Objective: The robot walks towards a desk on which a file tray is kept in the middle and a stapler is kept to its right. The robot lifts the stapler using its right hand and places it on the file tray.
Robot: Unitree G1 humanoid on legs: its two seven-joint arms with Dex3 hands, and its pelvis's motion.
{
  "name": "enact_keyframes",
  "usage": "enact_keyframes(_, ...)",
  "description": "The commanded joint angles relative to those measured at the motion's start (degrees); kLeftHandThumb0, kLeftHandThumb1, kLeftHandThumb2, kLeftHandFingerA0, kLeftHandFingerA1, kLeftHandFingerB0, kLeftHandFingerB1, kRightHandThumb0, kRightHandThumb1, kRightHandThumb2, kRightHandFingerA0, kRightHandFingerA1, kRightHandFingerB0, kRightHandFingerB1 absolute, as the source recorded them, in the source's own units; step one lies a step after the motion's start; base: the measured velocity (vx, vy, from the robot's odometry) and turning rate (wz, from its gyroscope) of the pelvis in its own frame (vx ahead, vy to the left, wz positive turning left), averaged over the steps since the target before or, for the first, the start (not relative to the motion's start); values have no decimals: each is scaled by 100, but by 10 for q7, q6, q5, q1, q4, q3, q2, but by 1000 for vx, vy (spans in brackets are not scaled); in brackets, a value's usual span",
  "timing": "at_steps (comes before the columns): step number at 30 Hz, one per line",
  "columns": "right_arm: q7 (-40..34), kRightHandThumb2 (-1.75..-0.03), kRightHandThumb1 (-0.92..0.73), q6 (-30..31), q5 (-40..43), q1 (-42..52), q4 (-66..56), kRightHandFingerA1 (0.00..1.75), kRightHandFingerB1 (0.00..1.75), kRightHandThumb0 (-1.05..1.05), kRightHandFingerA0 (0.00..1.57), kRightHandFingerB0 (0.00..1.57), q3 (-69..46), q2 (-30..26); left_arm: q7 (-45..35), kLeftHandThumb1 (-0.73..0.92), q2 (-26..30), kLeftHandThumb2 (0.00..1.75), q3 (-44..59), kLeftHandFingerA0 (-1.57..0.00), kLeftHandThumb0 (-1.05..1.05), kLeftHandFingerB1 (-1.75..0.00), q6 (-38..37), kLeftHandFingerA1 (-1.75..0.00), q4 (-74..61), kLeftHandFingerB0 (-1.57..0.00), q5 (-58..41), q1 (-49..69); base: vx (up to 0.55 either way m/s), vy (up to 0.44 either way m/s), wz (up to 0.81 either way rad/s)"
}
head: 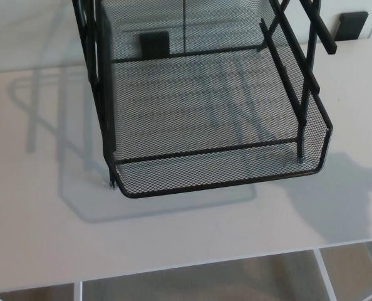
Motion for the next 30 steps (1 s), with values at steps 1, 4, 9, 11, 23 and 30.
enact_keyframes(1,41,-84,-60,19,25,-30,-28,164,115,-19,96,86,-13,-11,-1,71,13,148,0,-50,-105,-86,-12,-125,2,-20,5,6,0,0,0)
enact_keyframes(4,60,-101,-54,26,27,-60,-61,149,125,-23,94,90,-5,-14,-2,71,12,147,1,-45,-105,-87,-8,-121,2,-22,3,6,0,0,0)
enact_keyframes(9,68,-113,-51,32,20,-120,-79,170,153,-19,92,81,18,-4,-2,91,13,105,1,-32,-105,-133,-9,-175,5,-4,4,9,0,0,0)
enact_keyframes(11,90,-113,-53,47,32,-166,-83,175,160,-24,89,76,37,-2,6,92,12,110,-1,-37,-105,-136,-12,-174,5,-4,7,9,0,0,0)
enact_keyframes(23,137,-103,-49,153,-61,-366,-112,171,125,-19,97,83,215,100,-1,92,9,107,2,-42,-105,-136,-14,-173,12,-5,5,13,0,0,0)
enact_keyframes(30,170,-94,-62,191,-130,-428,-54,175,160,-22,83,69,320,164,-9,92,7,103,3,-44,-105,-134,-14,-175,11,-12,2,14,0,0,0)
